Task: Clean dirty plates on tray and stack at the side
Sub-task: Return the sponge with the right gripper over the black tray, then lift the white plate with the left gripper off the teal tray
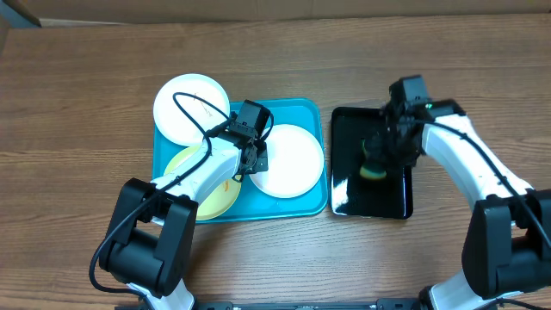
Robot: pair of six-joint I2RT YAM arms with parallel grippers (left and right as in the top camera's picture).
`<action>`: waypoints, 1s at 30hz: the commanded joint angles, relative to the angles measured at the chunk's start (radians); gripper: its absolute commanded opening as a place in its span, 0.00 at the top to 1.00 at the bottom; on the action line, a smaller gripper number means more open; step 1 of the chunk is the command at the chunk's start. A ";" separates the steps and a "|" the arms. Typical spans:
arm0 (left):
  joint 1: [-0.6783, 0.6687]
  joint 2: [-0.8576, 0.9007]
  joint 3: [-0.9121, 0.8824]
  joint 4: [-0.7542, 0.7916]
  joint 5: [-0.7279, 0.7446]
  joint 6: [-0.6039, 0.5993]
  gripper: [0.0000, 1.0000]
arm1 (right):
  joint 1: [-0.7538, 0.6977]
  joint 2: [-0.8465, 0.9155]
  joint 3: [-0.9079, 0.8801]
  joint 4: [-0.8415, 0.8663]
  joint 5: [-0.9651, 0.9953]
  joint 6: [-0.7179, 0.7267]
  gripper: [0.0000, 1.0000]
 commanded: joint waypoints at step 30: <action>0.001 -0.060 0.470 -0.513 -0.293 0.155 0.96 | -0.001 0.010 -0.129 0.100 0.082 0.003 0.00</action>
